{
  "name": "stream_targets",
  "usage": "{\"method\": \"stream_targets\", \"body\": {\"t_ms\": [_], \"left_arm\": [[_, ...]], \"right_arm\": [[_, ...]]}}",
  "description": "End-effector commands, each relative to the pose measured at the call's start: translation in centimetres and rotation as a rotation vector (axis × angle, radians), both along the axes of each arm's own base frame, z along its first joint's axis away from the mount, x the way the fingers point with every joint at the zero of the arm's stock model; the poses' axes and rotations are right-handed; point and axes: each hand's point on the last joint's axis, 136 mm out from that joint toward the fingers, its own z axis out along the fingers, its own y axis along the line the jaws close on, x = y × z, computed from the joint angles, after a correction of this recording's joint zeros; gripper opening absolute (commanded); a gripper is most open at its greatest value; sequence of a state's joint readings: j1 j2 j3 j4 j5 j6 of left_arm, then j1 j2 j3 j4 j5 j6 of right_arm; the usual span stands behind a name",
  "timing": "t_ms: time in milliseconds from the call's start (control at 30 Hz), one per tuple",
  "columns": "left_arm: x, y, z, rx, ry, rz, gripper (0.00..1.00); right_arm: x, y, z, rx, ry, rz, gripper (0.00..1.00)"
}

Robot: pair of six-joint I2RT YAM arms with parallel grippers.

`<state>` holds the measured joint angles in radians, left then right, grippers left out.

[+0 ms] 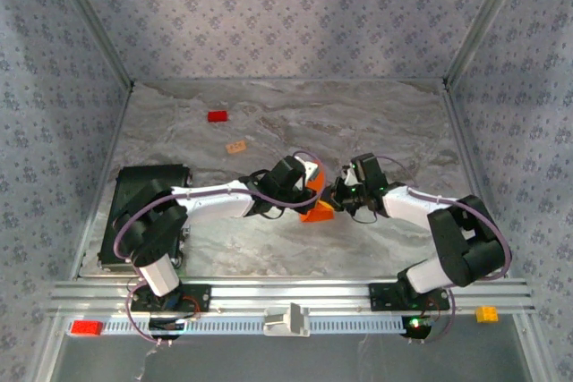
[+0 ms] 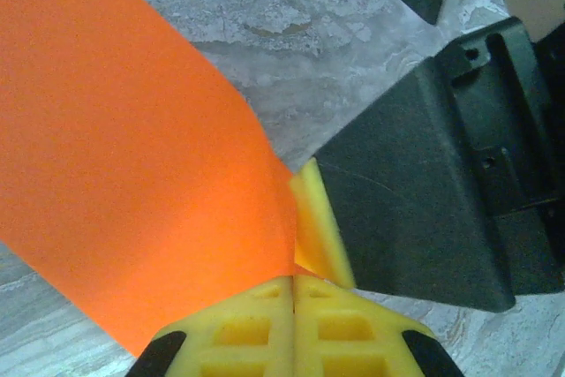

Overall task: Fold a paper plane with a square sheet of paper (pick it up from the middle)
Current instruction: Fold the triangle a second time at the center of the table.

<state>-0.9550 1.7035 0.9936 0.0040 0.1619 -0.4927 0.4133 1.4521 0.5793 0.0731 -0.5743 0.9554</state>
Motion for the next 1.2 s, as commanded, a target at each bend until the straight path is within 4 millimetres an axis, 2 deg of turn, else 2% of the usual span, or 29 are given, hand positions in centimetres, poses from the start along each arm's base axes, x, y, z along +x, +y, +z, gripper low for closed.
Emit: {"method": "stream_targets", "body": {"t_ms": [0, 600, 733, 867, 1167], "left_arm": [[0.1, -0.4, 0.1, -0.033, 0.02, -0.001, 0.06], [1.0, -0.5, -0.6, -0.036, 0.031, 0.013, 0.1], [1.2, -0.5, -0.4, -0.045, 0.028, 0.017, 0.03], [1.4, -0.3, -0.4, -0.052, 0.031, 0.024, 0.0], [1.2, 0.2, -1.4, -0.063, 0.08, 0.031, 0.0]], "right_arm": [[0.5, 0.8, 0.5, 0.032, -0.007, 0.002, 0.07], [0.3, 0.4, -0.2, 0.022, 0.014, -0.005, 0.07], [0.1, 0.2, -0.4, 0.011, 0.022, -0.007, 0.07], [-0.3, -0.6, -1.5, -0.043, 0.048, -0.018, 0.07], [-1.4, -1.9, -4.8, -0.148, 0.122, -0.016, 0.05]]}}
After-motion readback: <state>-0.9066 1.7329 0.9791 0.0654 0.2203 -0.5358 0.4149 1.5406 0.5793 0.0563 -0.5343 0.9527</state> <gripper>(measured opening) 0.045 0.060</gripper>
